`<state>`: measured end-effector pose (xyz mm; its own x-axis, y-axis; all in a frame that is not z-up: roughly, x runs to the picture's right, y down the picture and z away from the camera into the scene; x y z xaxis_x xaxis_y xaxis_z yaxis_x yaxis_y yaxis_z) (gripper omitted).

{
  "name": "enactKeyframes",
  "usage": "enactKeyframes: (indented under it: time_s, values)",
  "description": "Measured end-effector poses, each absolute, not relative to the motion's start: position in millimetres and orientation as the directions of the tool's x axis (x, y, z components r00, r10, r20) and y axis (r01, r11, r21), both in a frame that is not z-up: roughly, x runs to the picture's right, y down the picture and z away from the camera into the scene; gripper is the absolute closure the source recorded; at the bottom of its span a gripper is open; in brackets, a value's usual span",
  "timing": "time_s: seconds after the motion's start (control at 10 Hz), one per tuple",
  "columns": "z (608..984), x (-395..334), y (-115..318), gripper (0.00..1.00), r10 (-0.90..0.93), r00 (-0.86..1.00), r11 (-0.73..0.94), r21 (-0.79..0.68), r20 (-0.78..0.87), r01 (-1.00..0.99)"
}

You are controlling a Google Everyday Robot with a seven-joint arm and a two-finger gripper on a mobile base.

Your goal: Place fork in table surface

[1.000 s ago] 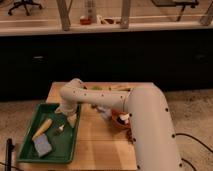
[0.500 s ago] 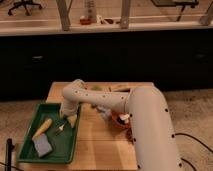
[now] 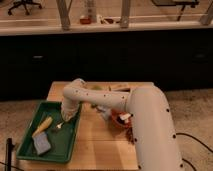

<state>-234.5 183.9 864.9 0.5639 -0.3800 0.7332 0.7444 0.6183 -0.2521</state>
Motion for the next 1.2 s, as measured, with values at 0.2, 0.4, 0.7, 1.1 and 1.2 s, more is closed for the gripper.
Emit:
enactKeyframes:
  time_s: [0.2, 0.4, 0.7, 1.1, 1.2]
  values:
    - [867.0, -232.7, 184.5, 1.00, -0.363, 0.579, 0.627, -0.268, 0.730, 0.731]
    - [871.5, -231.0, 187.1, 1.00, -0.330, 0.605, 0.644, -0.296, 0.724, 0.705]
    - [870.3, -227.0, 185.8, 1.00, -0.336, 0.606, 0.638, -0.299, 0.721, 0.710]
    - [870.5, -226.5, 185.9, 1.00, -0.336, 0.606, 0.638, -0.299, 0.721, 0.710]
    - [870.5, -226.3, 185.9, 1.00, -0.336, 0.606, 0.638, -0.299, 0.721, 0.709]
